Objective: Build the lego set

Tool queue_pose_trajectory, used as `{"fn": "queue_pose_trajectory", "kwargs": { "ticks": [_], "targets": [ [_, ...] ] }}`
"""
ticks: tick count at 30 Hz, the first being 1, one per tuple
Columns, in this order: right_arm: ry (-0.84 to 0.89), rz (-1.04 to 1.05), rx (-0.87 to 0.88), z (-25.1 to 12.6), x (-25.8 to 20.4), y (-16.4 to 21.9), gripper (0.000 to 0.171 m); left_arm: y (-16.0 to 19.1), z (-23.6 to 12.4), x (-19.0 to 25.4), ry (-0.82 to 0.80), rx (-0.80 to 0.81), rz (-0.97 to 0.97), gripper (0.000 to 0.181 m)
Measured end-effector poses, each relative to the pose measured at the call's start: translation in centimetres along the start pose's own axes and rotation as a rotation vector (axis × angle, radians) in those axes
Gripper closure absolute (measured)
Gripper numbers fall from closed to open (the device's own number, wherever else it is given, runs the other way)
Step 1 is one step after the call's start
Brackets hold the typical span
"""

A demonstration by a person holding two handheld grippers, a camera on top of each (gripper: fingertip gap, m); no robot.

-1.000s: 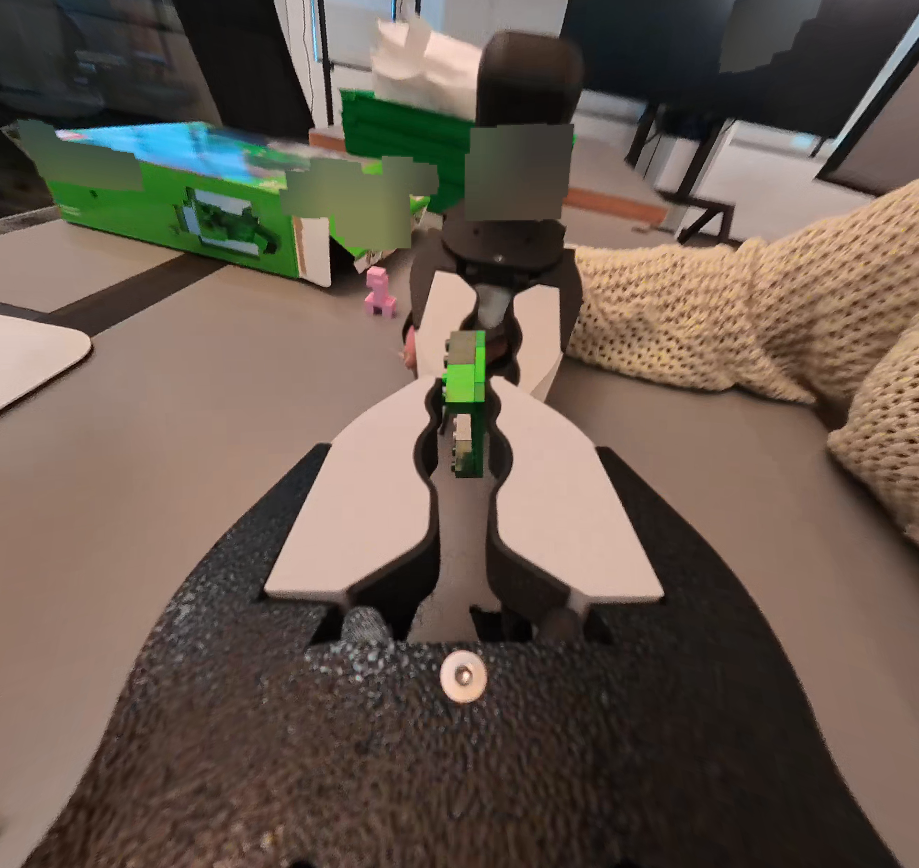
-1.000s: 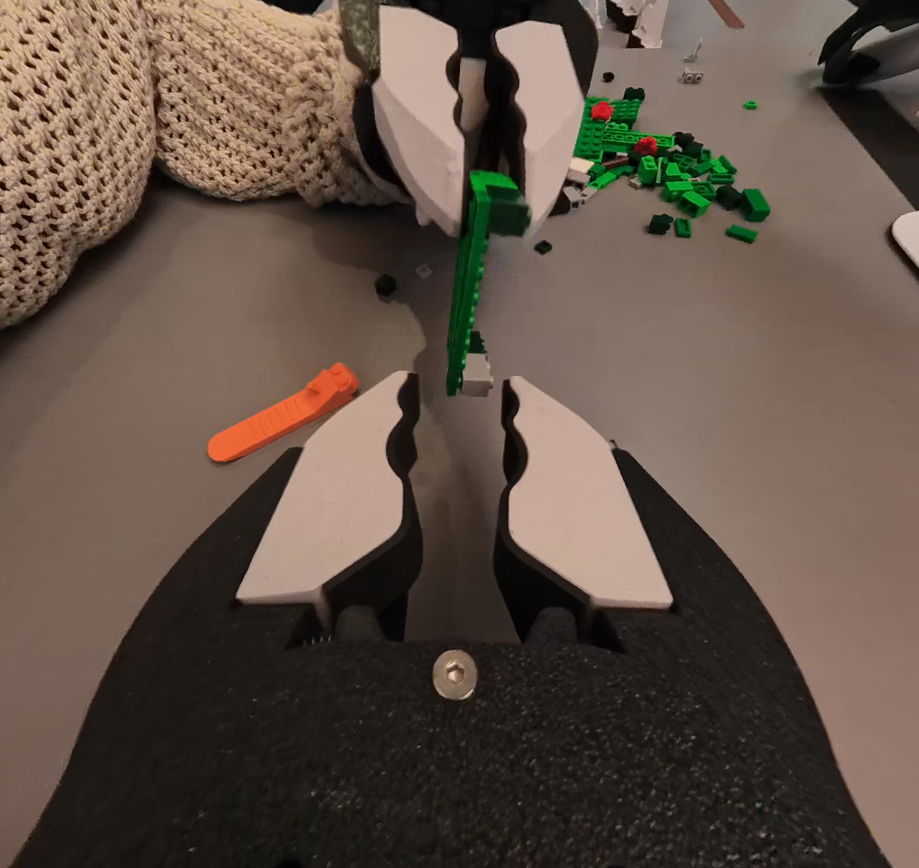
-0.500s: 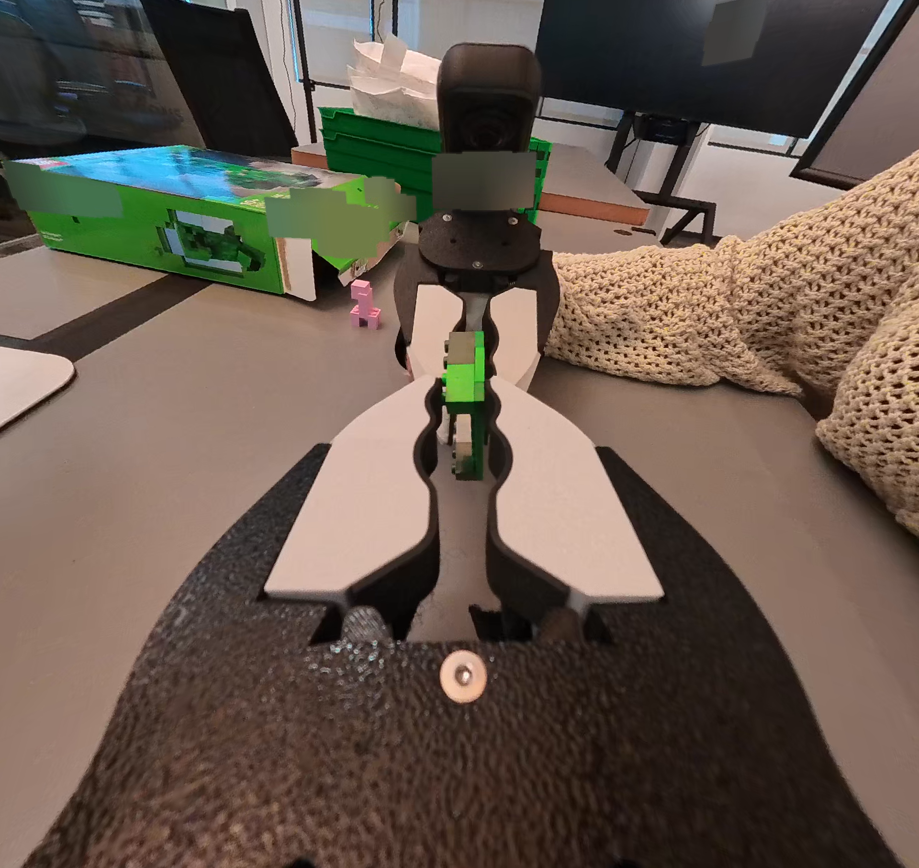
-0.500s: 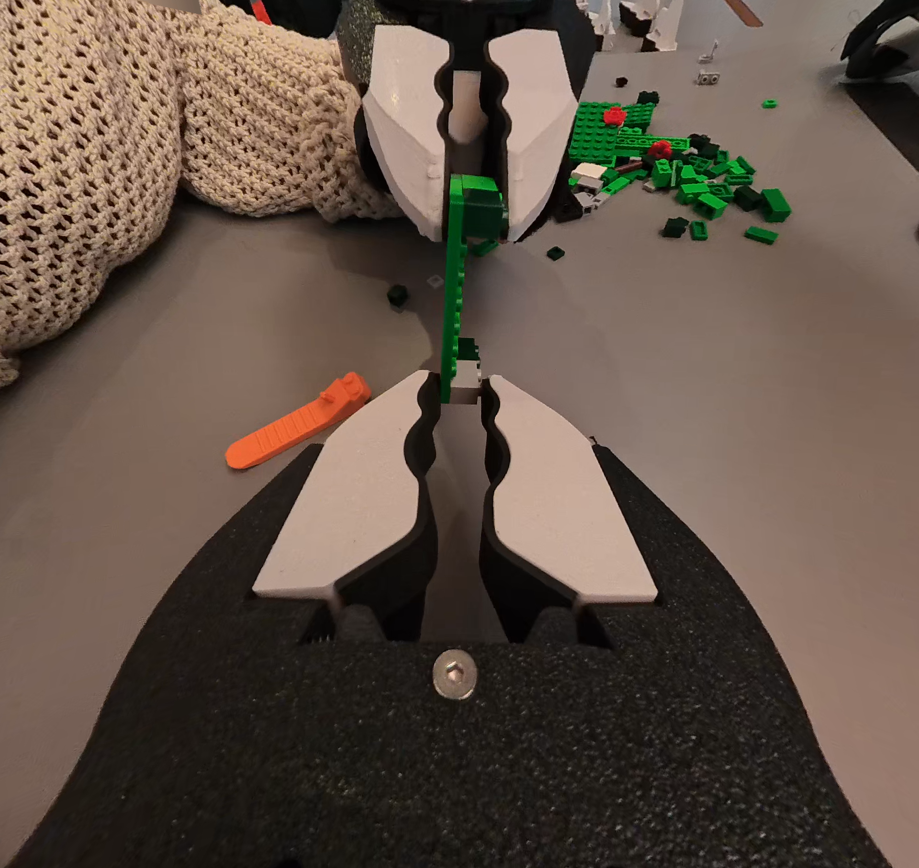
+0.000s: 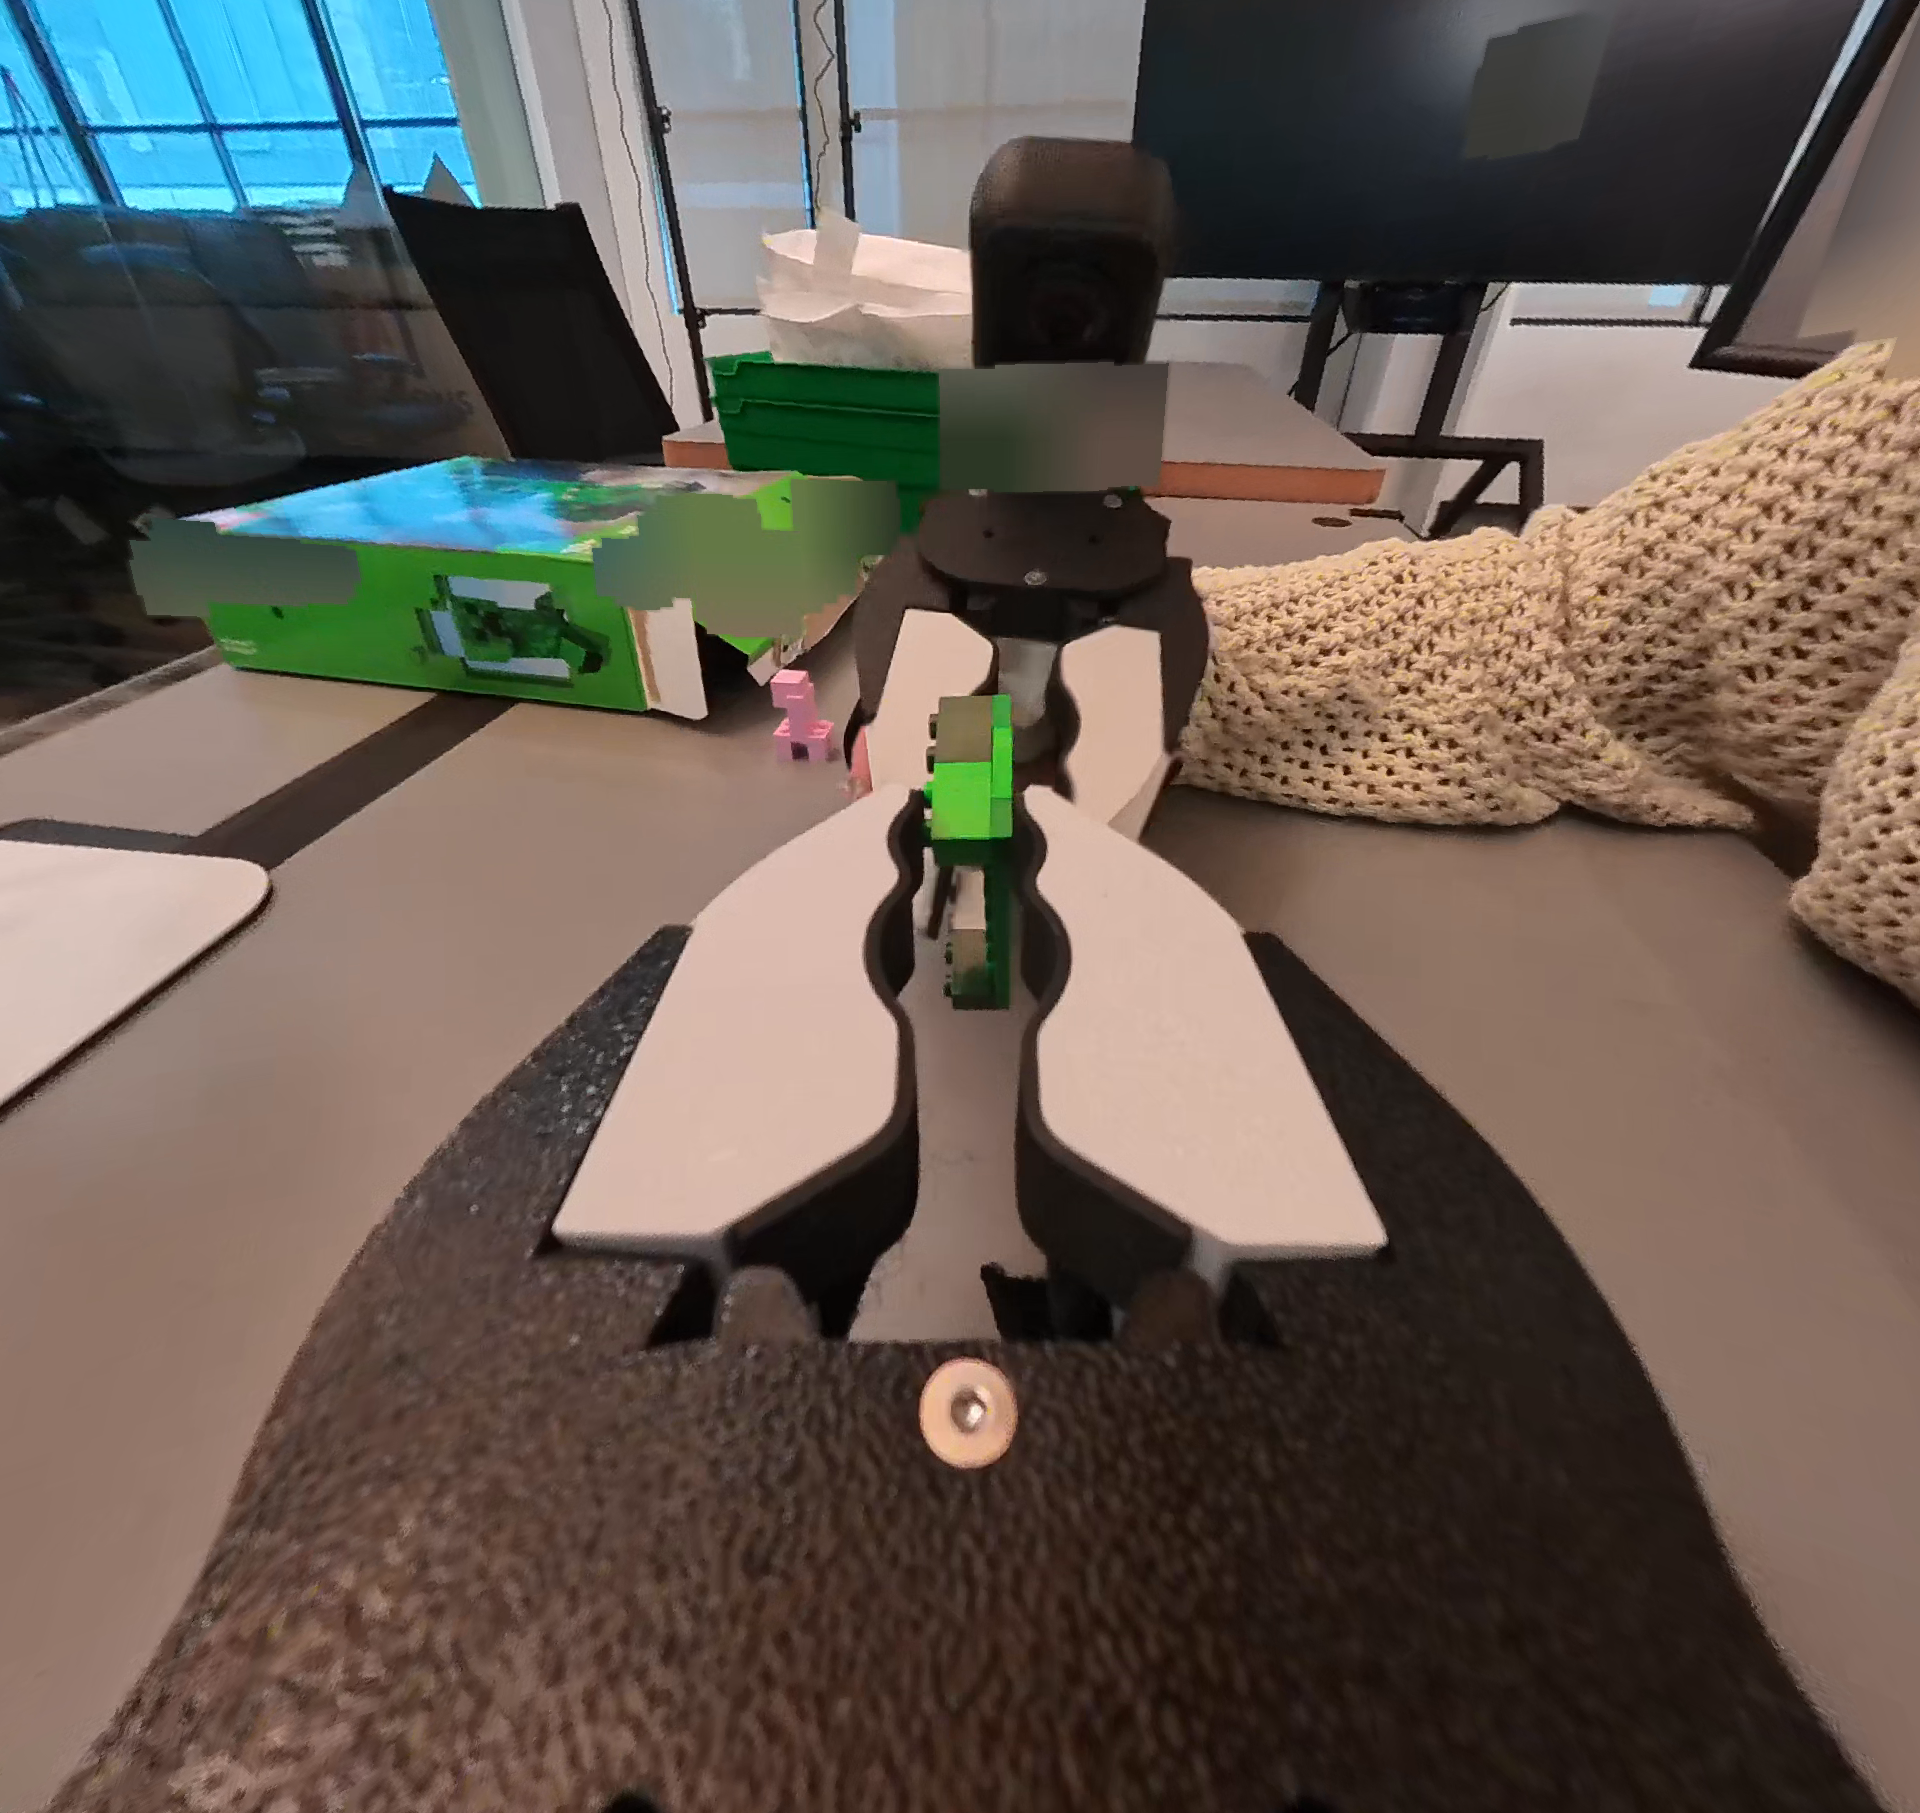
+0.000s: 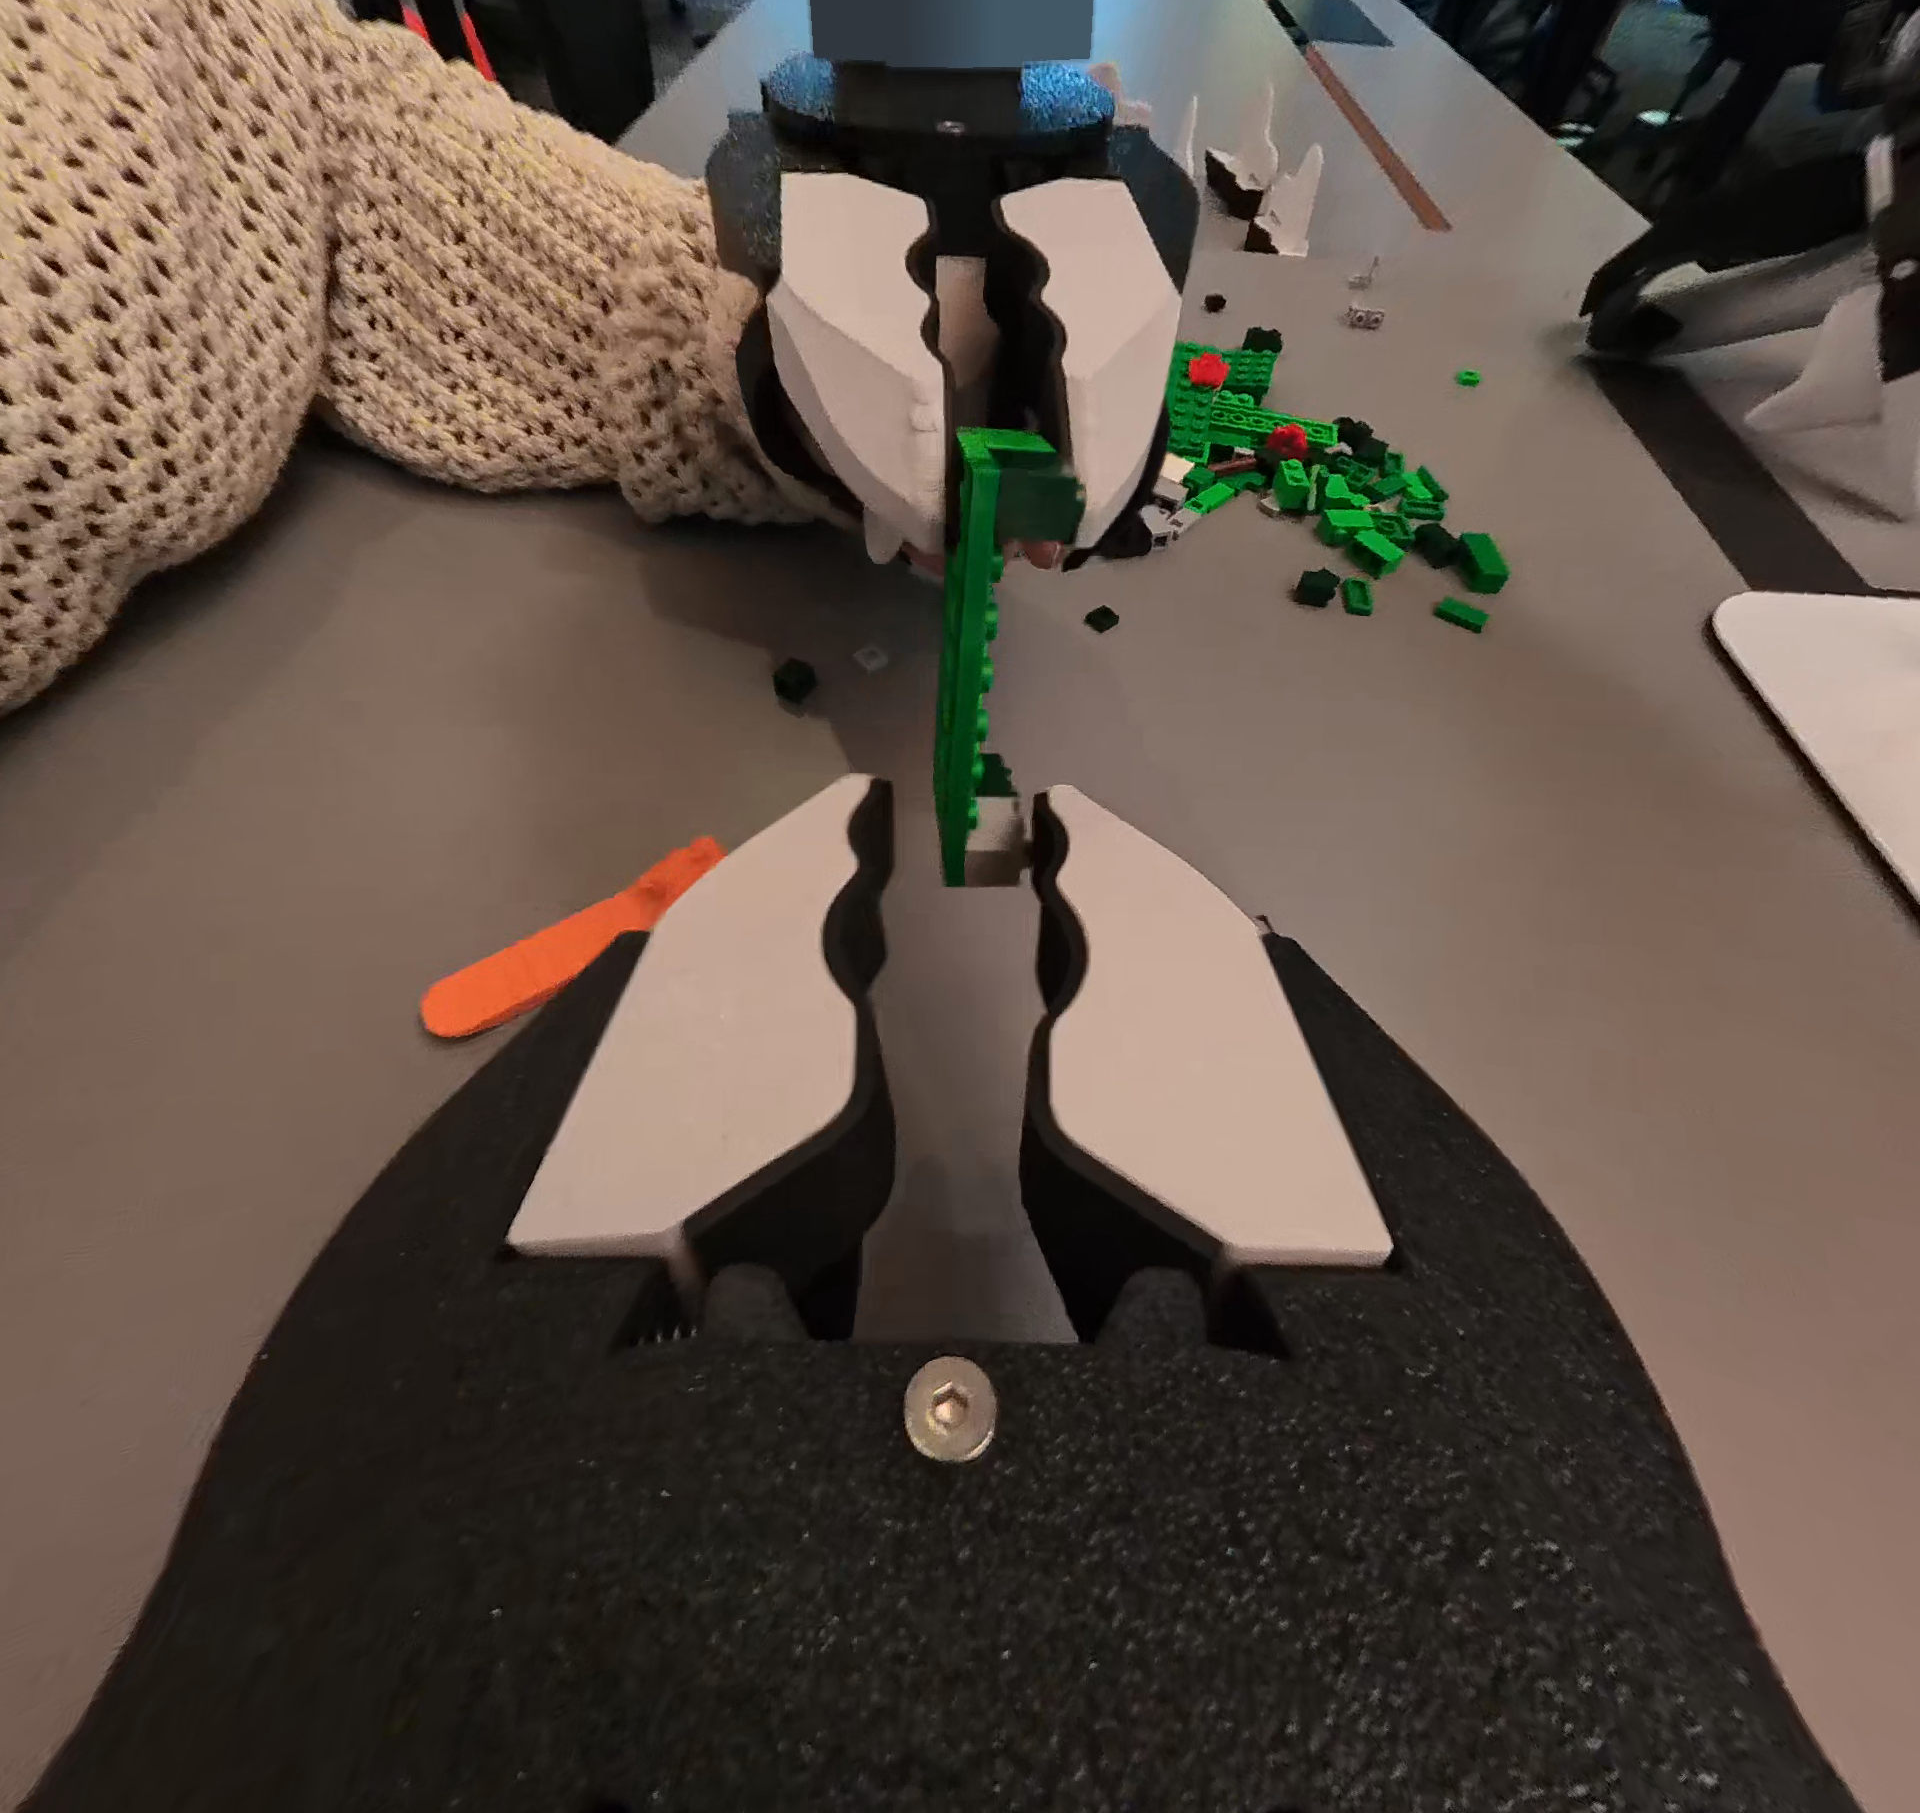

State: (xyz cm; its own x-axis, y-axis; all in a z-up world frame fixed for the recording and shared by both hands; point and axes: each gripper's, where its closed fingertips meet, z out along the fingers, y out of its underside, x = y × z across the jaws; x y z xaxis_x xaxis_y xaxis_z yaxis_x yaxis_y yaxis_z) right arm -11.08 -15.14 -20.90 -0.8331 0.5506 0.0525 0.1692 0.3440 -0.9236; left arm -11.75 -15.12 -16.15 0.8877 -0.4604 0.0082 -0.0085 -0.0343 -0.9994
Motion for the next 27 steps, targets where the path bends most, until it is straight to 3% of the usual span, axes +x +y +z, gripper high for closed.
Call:
{"fn": "queue_pose_trajectory", "kwargs": {
  "ticks": [1, 3, 5, 7, 9, 14, 18, 20, 27],
  "targets": [
    [0.016, -0.021, -0.019, 0.1, 0.0, 0.1, 0.155, 0.0, 0.1, 0.3, 0.012, 0.002, 0.010, 0.167],
    [0.079, -0.075, -0.045, 0.1, 0.6, 0.2, 0.156, -0.1, 0.1, 0.1, -0.015, 0.006, 0.008, 0.166],
    [0.215, -0.170, -0.071, -0.4, 2.0, 0.1, 0.156, 0.0, 0.1, -0.8, -0.075, -0.010, -0.002, 0.150],
    [0.461, -0.371, -0.139, -1.7, 4.3, -0.2, 0.156, 0.4, 0.0, -1.8, -0.138, -0.059, 0.001, 0.131],
    [0.665, -0.607, -0.260, -2.9, 5.8, -0.3, 0.156, 0.8, 0.0, -2.7, -0.220, -0.096, 0.009, 0.125],
    [0.888, -0.995, -0.491, -3.3, 6.7, -0.2, 0.156, 1.8, 0.4, -3.8, -0.405, -0.185, 0.042, 0.123],
    [0.950, -1.084, -0.575, -3.9, 7.3, 0.1, 0.156, 2.8, 1.0, -3.2, -0.410, -0.248, 0.056, 0.130],
    [0.957, -1.129, -0.666, -4.2, 7.7, 0.8, 0.156, 3.0, 1.0, -3.3, -0.417, -0.252, 0.032, 0.126],
    [0.732, -1.212, -0.894, -3.5, 7.3, 5.0, 0.156, 2.8, -1.2, -5.1, -0.550, -0.179, -0.029, 0.125]
  ]
}}
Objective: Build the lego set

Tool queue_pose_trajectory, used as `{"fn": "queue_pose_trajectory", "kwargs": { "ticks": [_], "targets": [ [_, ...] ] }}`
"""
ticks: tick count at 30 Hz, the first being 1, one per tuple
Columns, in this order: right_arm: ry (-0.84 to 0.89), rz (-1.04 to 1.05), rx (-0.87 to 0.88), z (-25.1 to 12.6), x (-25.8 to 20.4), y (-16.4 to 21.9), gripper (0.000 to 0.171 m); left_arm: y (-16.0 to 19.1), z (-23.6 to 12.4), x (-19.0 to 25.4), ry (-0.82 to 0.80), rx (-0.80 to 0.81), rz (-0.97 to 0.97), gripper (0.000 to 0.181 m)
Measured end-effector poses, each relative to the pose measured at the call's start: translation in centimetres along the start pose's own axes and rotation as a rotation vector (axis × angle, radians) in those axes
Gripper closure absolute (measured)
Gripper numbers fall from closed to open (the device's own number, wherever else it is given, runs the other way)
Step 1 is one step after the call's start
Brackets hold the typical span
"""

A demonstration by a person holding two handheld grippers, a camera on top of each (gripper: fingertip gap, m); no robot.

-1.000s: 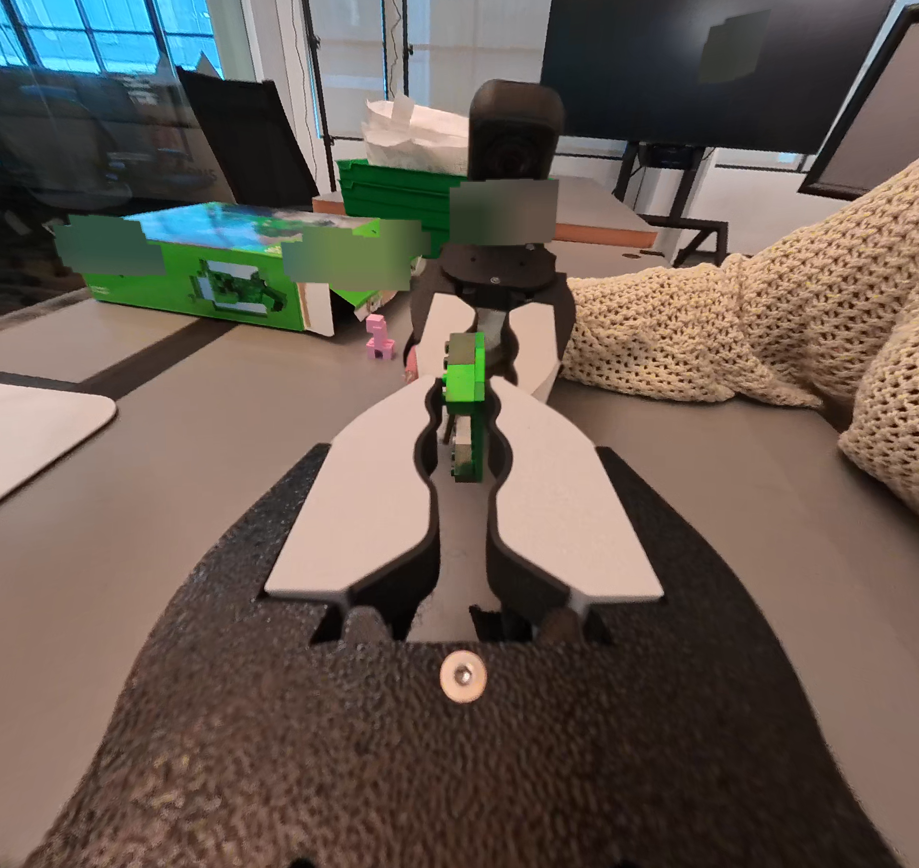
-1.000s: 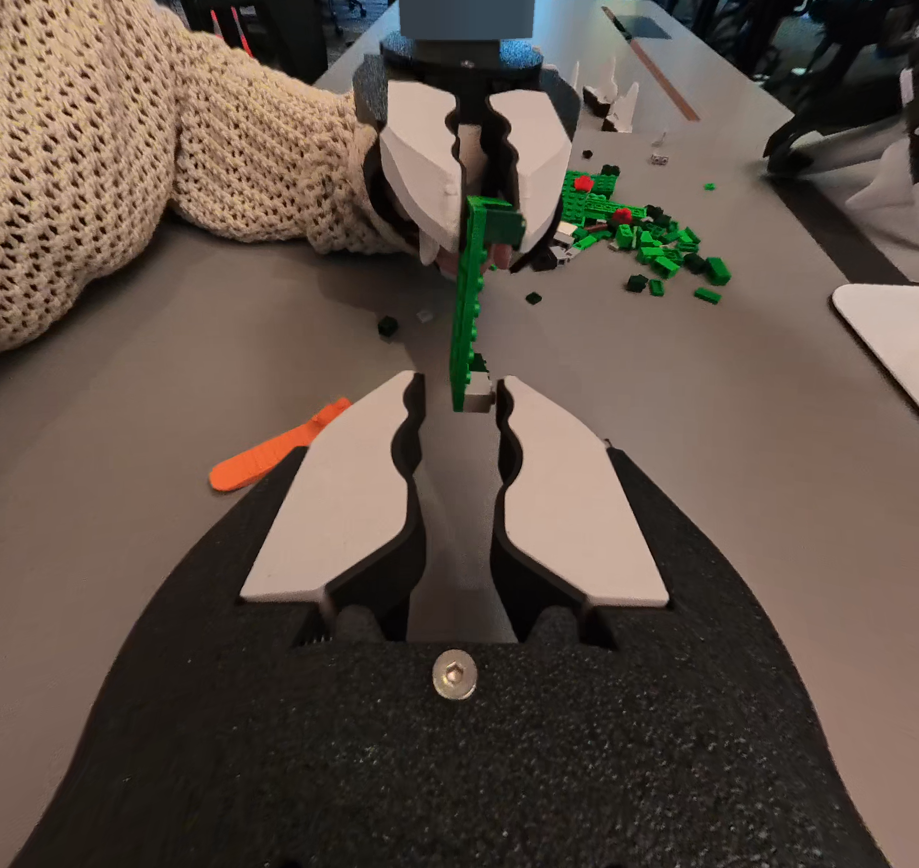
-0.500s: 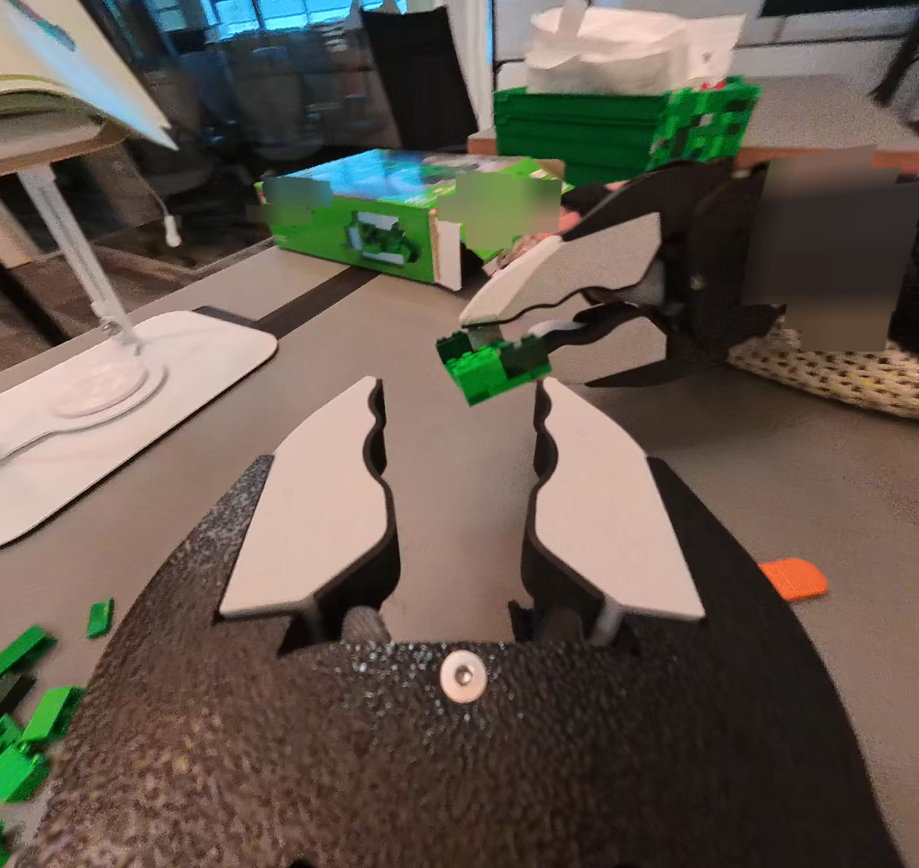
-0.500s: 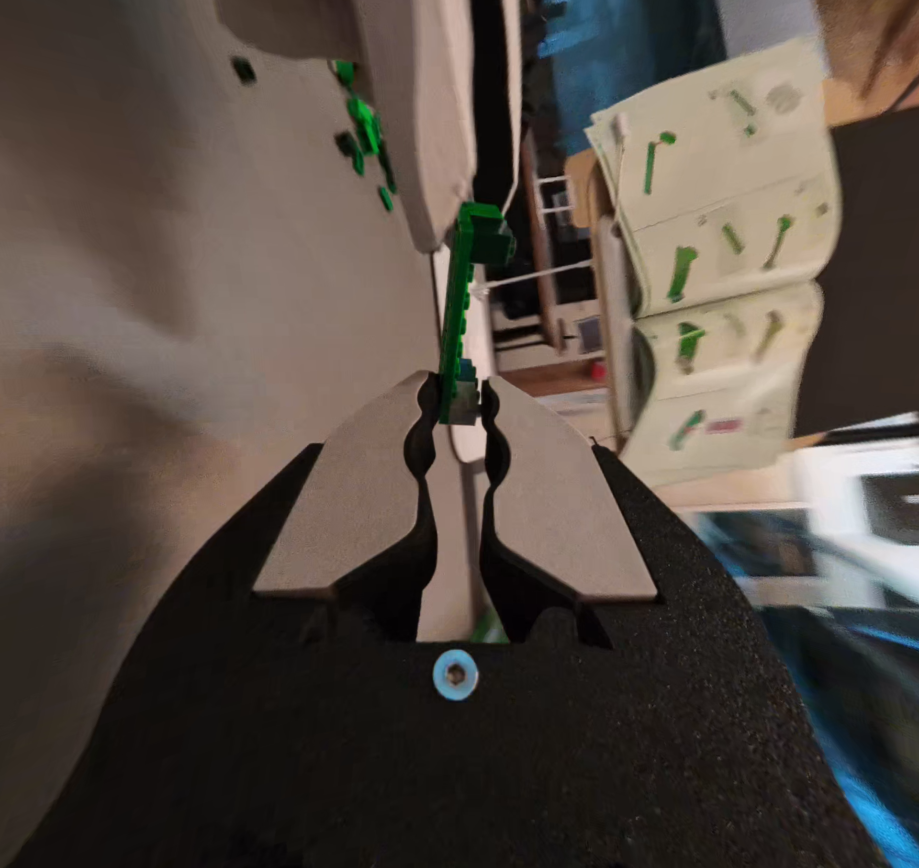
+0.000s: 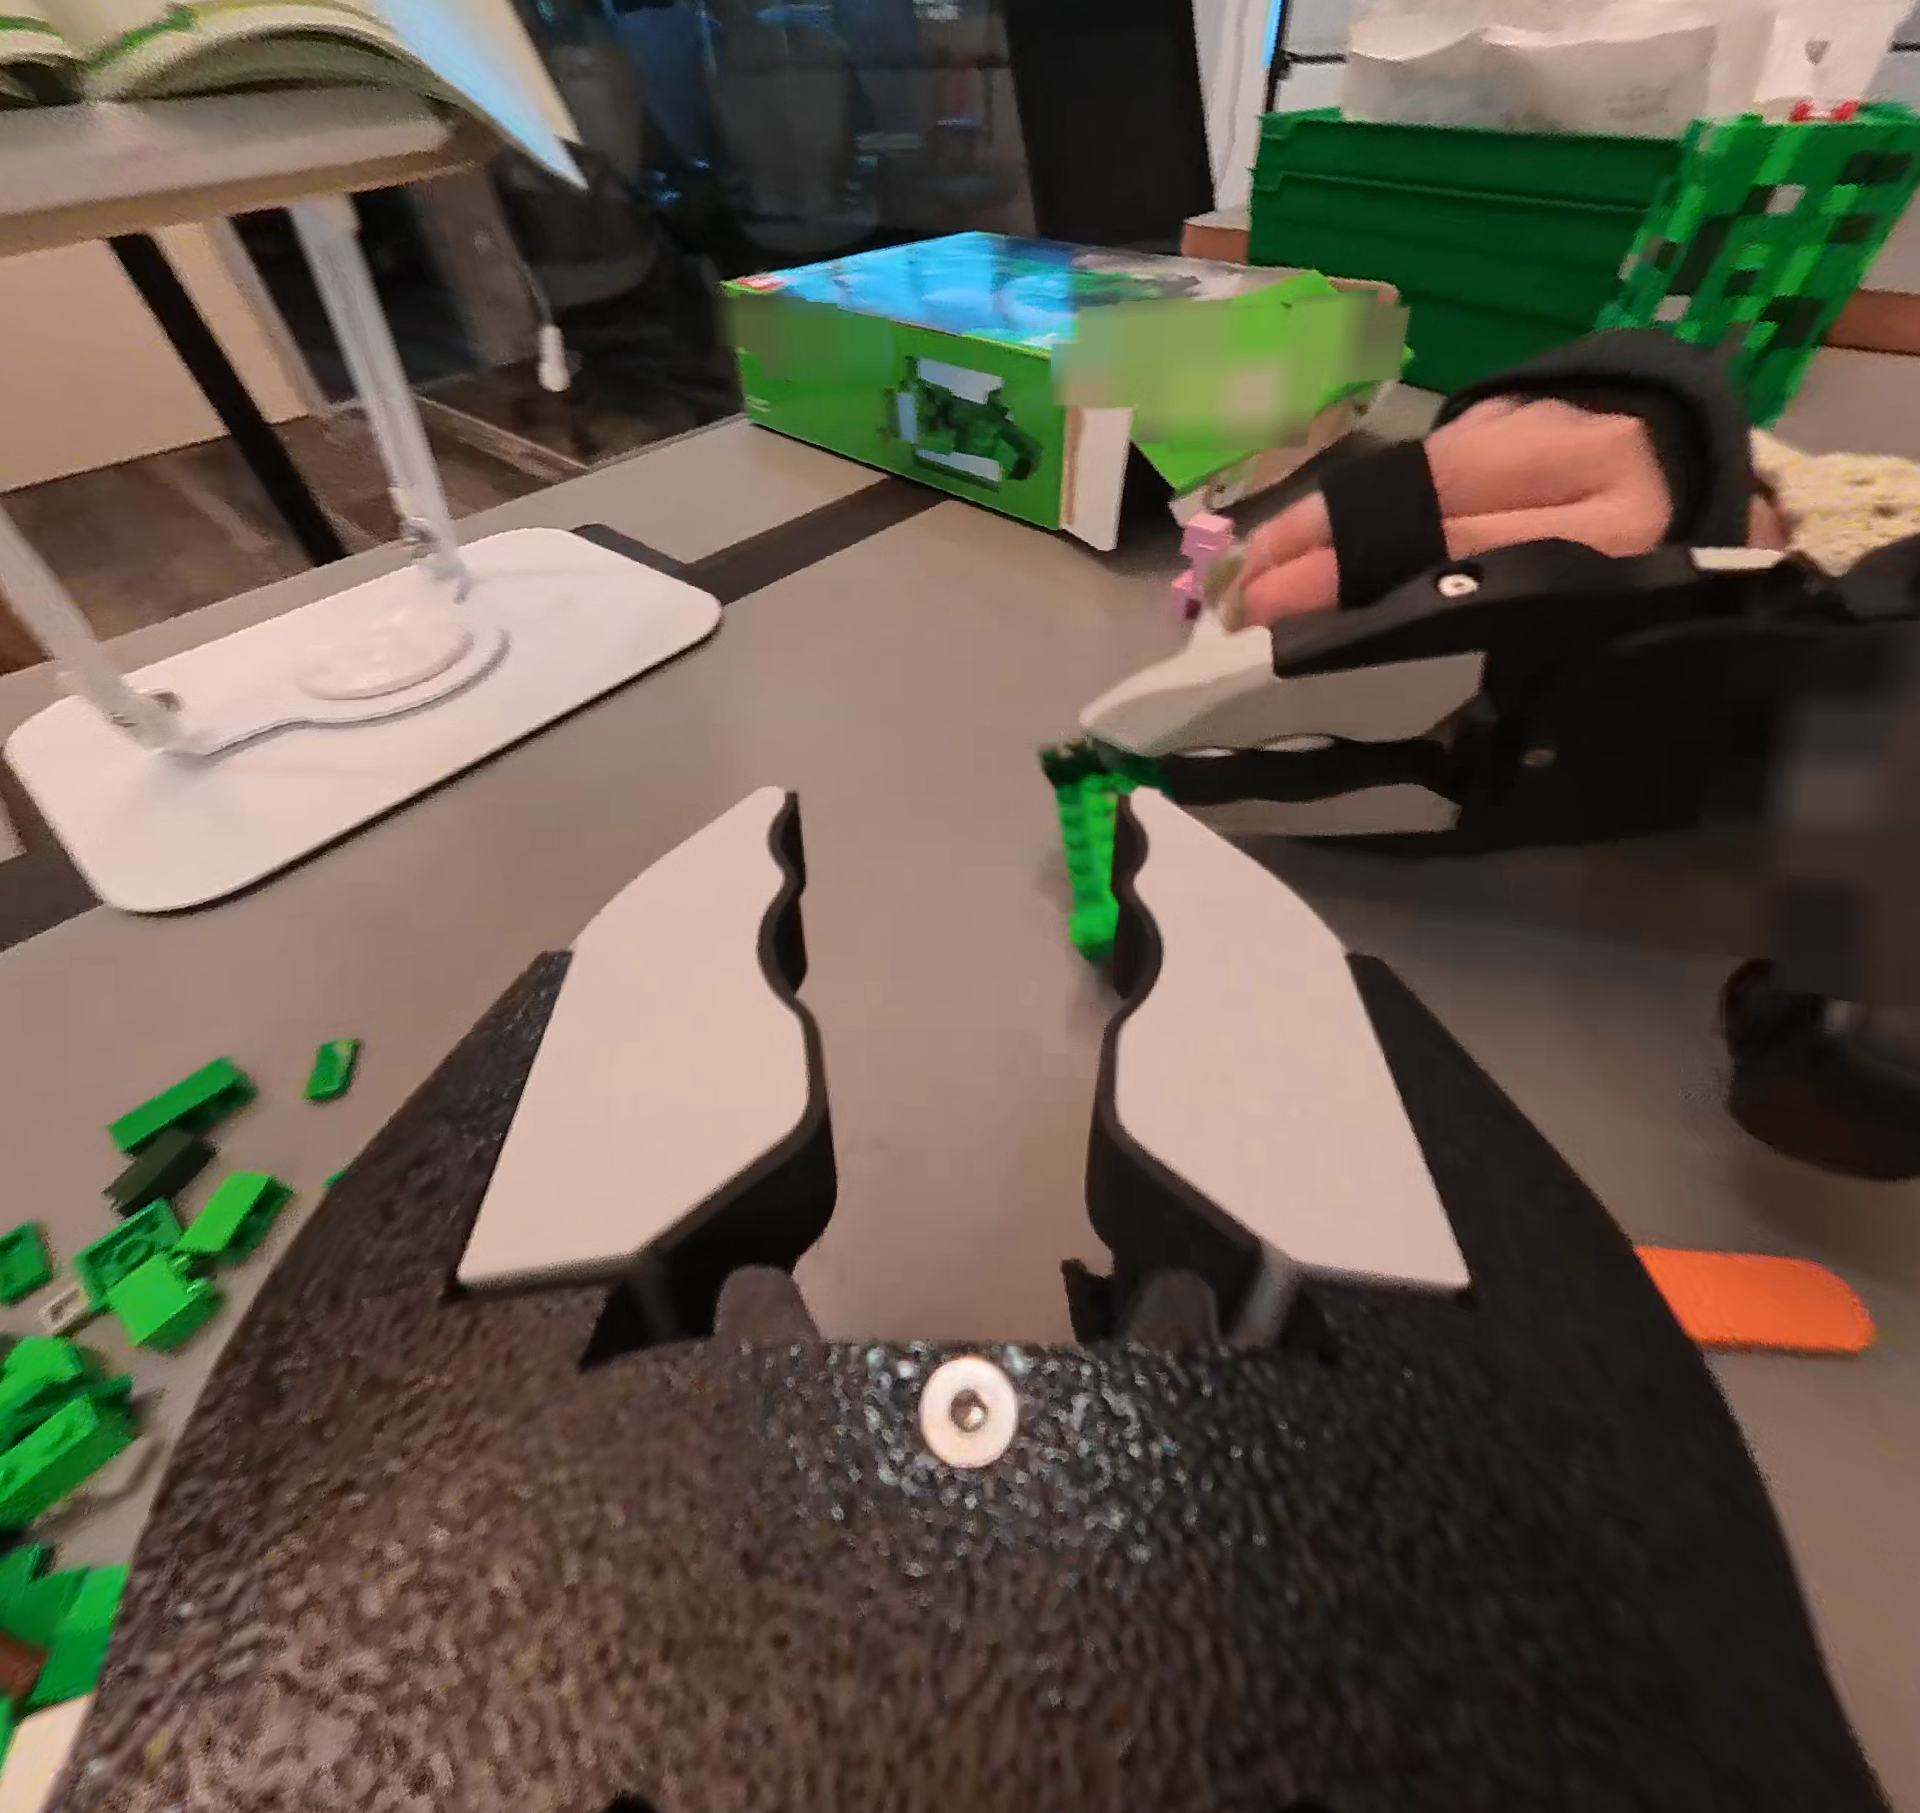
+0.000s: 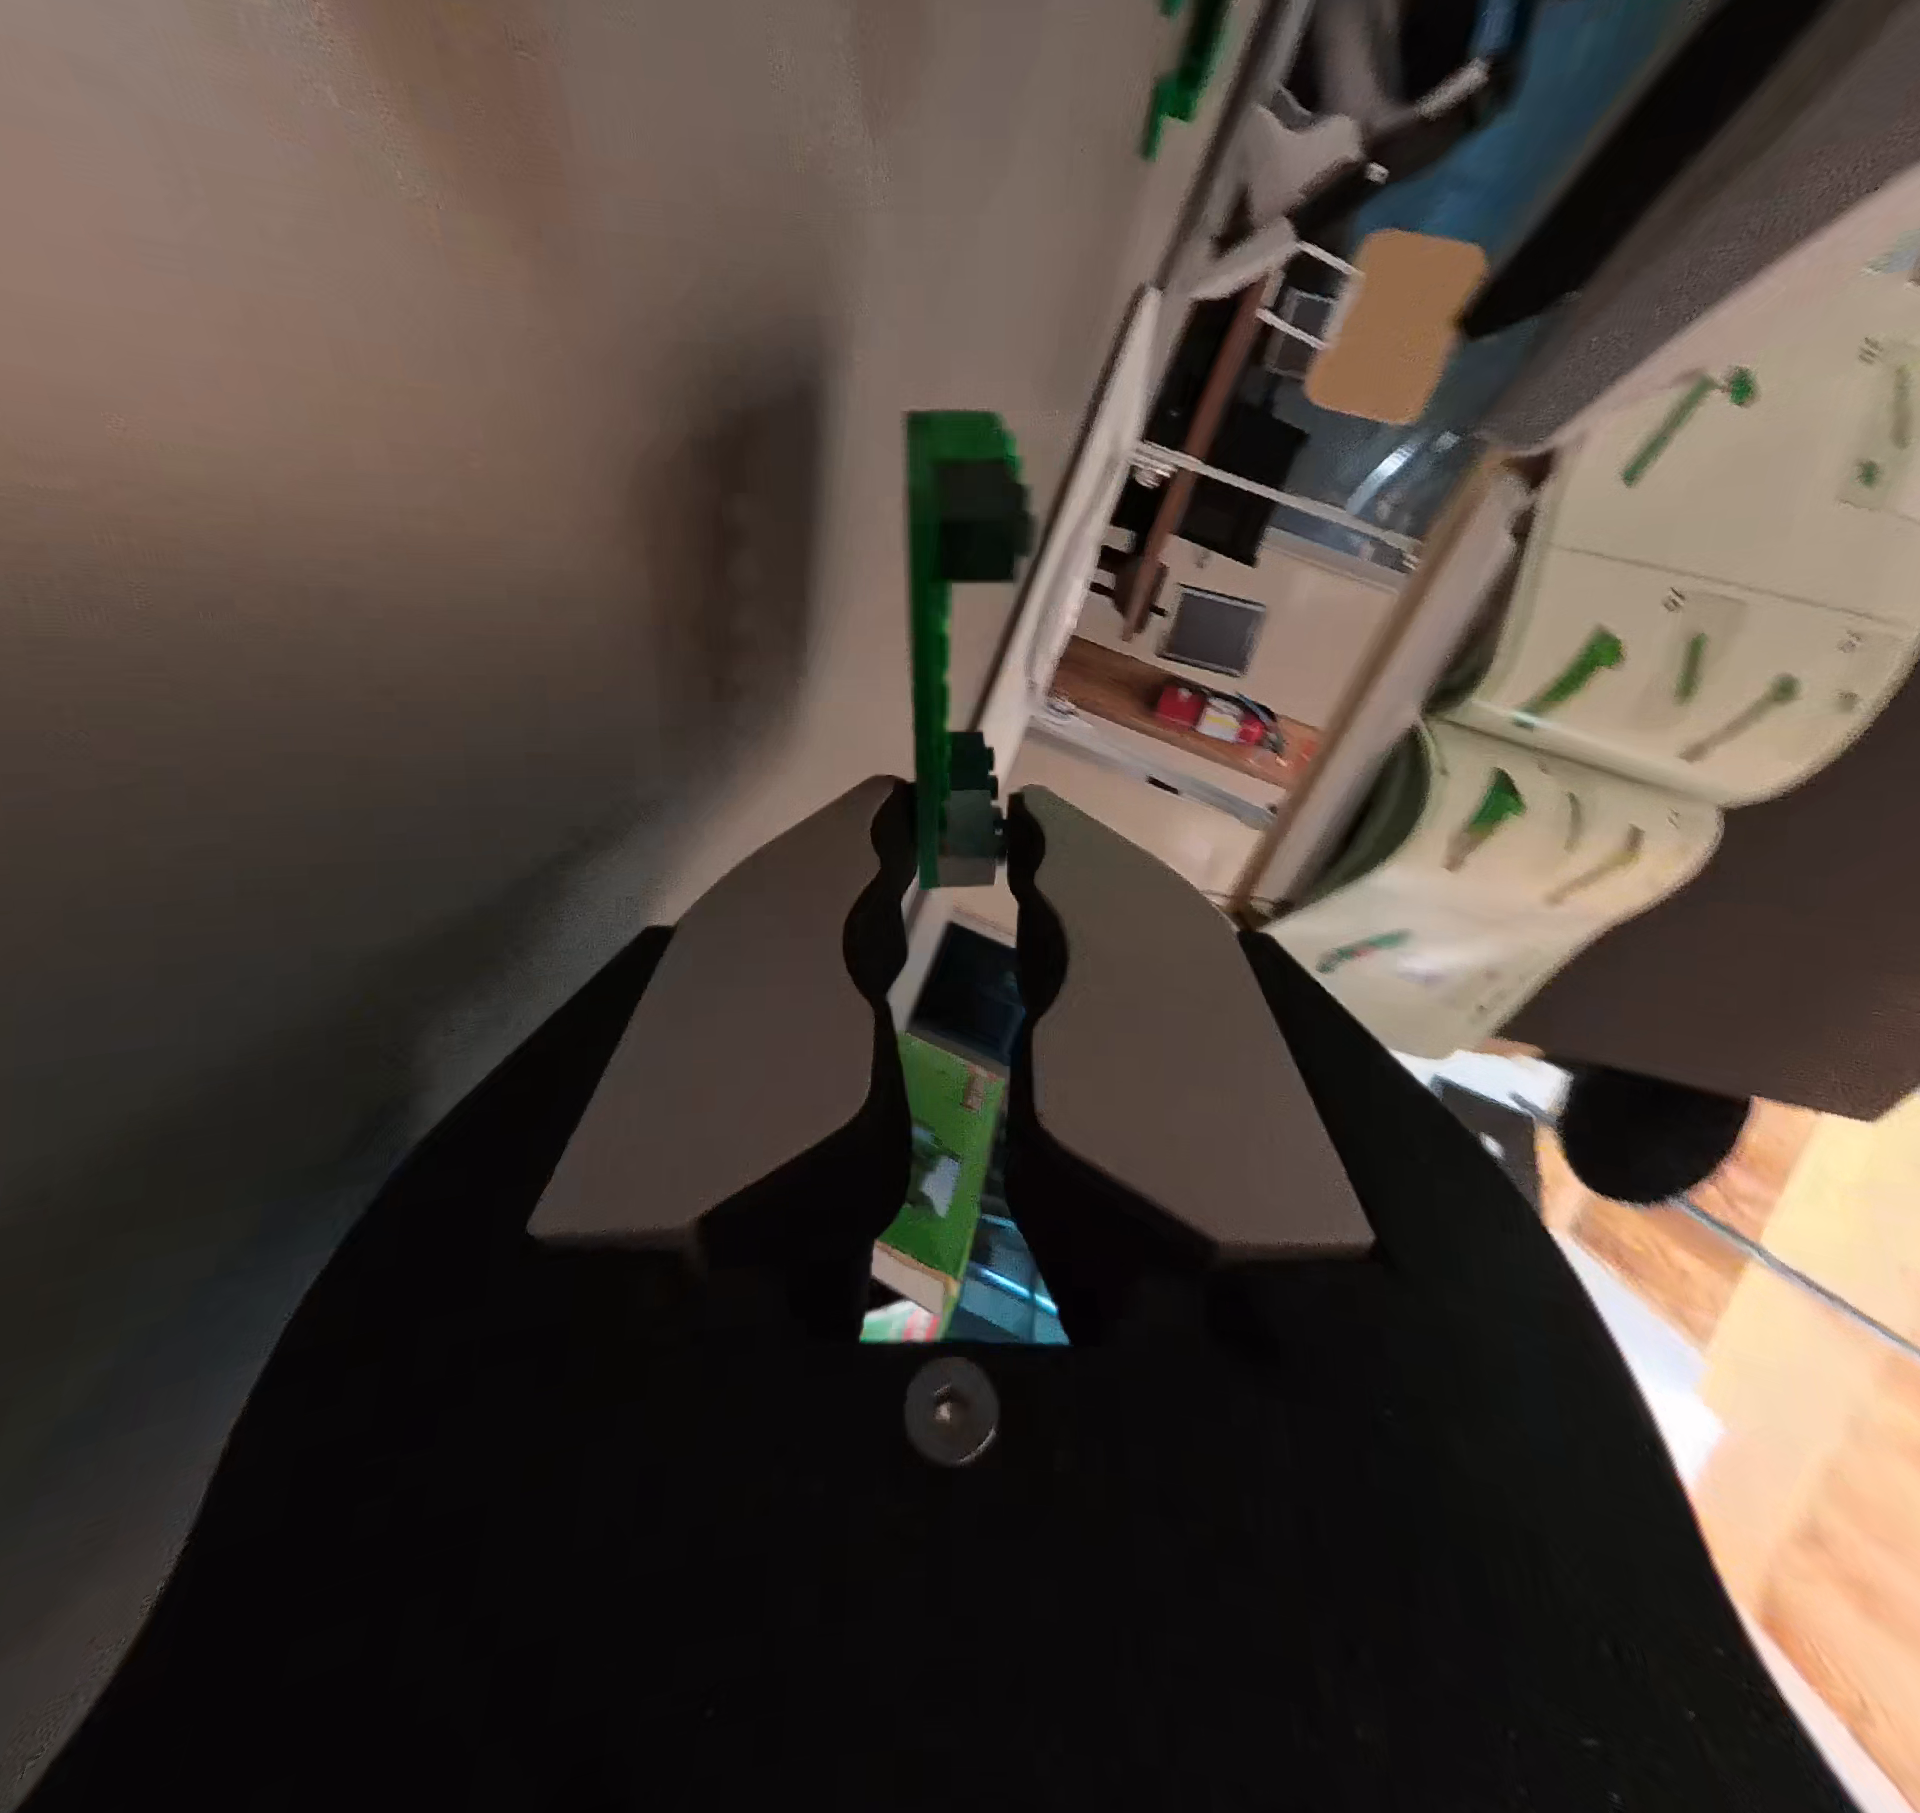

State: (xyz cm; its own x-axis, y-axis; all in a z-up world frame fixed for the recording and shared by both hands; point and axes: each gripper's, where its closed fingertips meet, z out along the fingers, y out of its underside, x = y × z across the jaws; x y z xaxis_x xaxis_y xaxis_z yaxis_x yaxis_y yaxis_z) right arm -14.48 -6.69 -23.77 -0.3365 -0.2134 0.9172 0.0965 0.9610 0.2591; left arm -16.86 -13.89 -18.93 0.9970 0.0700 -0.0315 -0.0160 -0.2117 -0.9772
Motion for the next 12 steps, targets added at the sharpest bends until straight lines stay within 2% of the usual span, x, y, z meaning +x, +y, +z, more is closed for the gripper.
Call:
{"fn": "queue_pose_trajectory", "kwargs": {
  "ticks": [2, 4, 7, 9, 12],
  "targets": [
    [-0.099, -0.003, 0.021, -0.2, -1.4, -0.1, 0.145, -0.5, -0.4, -1.0, -0.046, 0.017, 0.000, 0.125],
    [-0.154, 0.028, 0.013, -0.6, -1.8, 0.5, 0.143, -1.1, -0.7, -1.7, -0.074, 0.026, -0.006, 0.126],
    [-0.280, 0.163, -0.039, -2.1, -2.3, 2.1, 0.125, -1.9, -1.3, -2.7, -0.116, -0.026, 0.032, 0.128],
    [-0.338, 0.366, -0.024, -3.4, -2.3, 2.6, 0.119, -1.7, -1.6, -2.8, -0.111, -0.171, 0.052, 0.131],
    [-0.337, 0.734, 0.140, -5.1, -0.9, 1.3, 0.119, -2.5, -2.3, -1.2, -0.087, -0.430, 0.144, 0.142]
  ]
}}
